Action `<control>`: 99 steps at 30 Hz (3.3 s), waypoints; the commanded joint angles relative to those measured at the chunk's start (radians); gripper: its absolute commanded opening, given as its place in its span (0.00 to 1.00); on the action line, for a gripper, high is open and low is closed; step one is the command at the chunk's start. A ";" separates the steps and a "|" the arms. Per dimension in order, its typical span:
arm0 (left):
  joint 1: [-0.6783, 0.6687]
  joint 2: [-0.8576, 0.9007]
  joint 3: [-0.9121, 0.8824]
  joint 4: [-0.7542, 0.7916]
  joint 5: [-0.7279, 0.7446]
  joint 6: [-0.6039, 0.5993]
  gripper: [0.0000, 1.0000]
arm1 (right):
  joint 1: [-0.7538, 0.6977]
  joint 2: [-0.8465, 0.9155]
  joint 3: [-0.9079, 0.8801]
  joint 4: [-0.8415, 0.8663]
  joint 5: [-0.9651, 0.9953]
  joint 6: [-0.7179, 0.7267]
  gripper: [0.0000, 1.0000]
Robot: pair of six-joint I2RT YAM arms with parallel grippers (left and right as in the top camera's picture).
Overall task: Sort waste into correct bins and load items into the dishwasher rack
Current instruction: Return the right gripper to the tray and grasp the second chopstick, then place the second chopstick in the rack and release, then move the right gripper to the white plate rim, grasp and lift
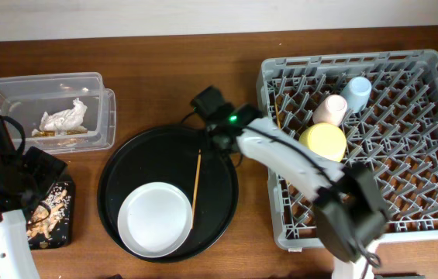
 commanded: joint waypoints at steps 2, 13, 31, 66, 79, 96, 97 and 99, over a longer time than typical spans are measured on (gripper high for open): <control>0.006 0.000 0.003 -0.001 -0.004 0.005 0.99 | 0.053 0.145 -0.011 0.050 0.060 0.217 0.46; 0.006 0.000 0.003 -0.001 -0.004 0.005 0.99 | 0.132 0.180 -0.011 0.107 0.061 0.251 0.45; 0.006 0.000 0.003 -0.001 -0.004 0.005 0.99 | 0.213 0.222 0.012 0.061 0.235 0.296 0.05; 0.006 0.000 0.003 -0.001 -0.004 0.005 0.99 | -0.430 0.018 0.159 -0.339 -0.010 -0.360 0.16; 0.006 0.000 0.003 -0.001 -0.004 0.005 0.99 | -0.432 -0.098 0.270 -0.457 -0.101 -0.272 0.59; 0.006 0.000 0.003 -0.001 -0.004 0.005 0.99 | -0.615 -0.357 0.240 -0.622 -0.512 -0.365 0.85; 0.006 0.000 0.003 -0.001 -0.004 0.005 0.99 | -0.592 -0.357 0.232 -0.617 -0.505 -0.364 0.80; 0.006 0.000 0.003 -0.001 -0.004 0.005 0.99 | -0.516 -0.355 0.208 -0.590 -0.477 -0.363 0.64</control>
